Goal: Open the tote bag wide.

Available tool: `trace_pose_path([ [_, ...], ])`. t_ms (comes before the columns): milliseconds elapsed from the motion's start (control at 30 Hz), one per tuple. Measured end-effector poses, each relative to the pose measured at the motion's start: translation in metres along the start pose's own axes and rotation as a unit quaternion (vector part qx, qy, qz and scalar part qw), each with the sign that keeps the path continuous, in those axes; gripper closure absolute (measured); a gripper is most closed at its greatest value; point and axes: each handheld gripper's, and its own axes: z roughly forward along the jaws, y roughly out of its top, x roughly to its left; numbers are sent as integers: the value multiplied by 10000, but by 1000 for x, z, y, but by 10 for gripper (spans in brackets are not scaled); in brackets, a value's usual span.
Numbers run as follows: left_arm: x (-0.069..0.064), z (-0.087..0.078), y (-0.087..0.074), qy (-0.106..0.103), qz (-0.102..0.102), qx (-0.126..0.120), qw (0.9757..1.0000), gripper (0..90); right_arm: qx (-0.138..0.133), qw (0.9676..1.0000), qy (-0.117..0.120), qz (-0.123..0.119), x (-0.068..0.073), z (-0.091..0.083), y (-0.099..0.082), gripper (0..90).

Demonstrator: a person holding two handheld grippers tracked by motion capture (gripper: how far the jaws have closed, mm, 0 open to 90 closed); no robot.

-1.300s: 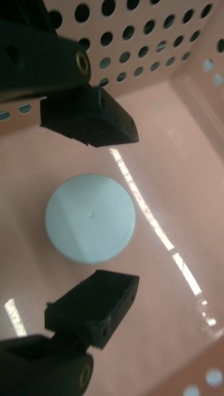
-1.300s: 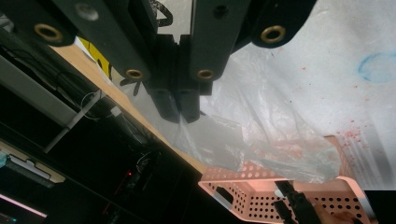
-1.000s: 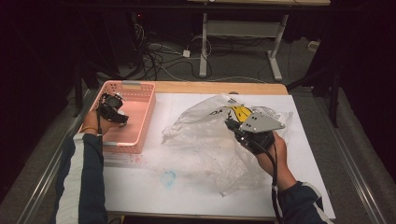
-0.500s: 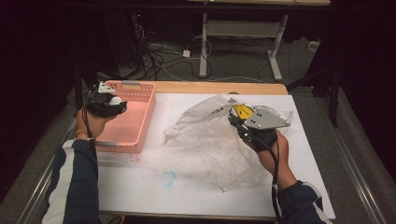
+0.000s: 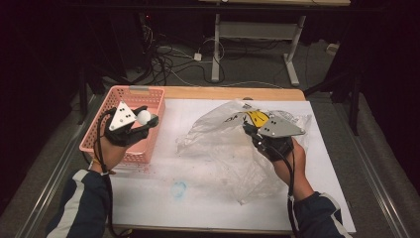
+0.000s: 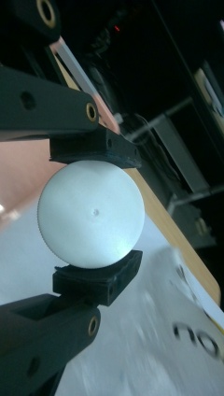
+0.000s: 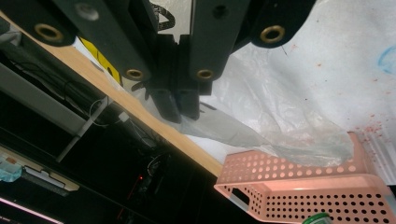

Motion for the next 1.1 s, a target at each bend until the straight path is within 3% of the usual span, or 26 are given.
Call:
trace_pose_path([
  [167, -37, 2, 20, -338, 430, -297, 9981, 484, -15, 10000, 21, 43, 0, 2, 0, 900],
  [367, -73, 3, 31, -922, 659, -588, 9918, 484, 21, 10000, 64, 19, 3, 6, -1, 900],
  [500, -109, 15, 30, -1435, 1014, -503, 9832, 484, 33, 9999, 108, 3, 6, 8, -2, 900],
  [567, -126, 26, 27, -1632, 1271, -361, 9777, 484, 19, 9999, 137, 17, 7, 8, -2, 900],
  [633, -138, 38, 24, -1793, 1358, -188, 9742, 483, 12, 9999, 165, 6, 9, 8, -2, 900],
  [833, -160, 77, 12, -1933, 1570, 203, 9683, 483, -30, 9994, 353, 58, 13, 10, -1, 900],
  [1100, -171, 128, 8, -1907, 1574, 425, 9680, 483, -59, 9987, 472, 196, 12, 11, -2, 900],
])
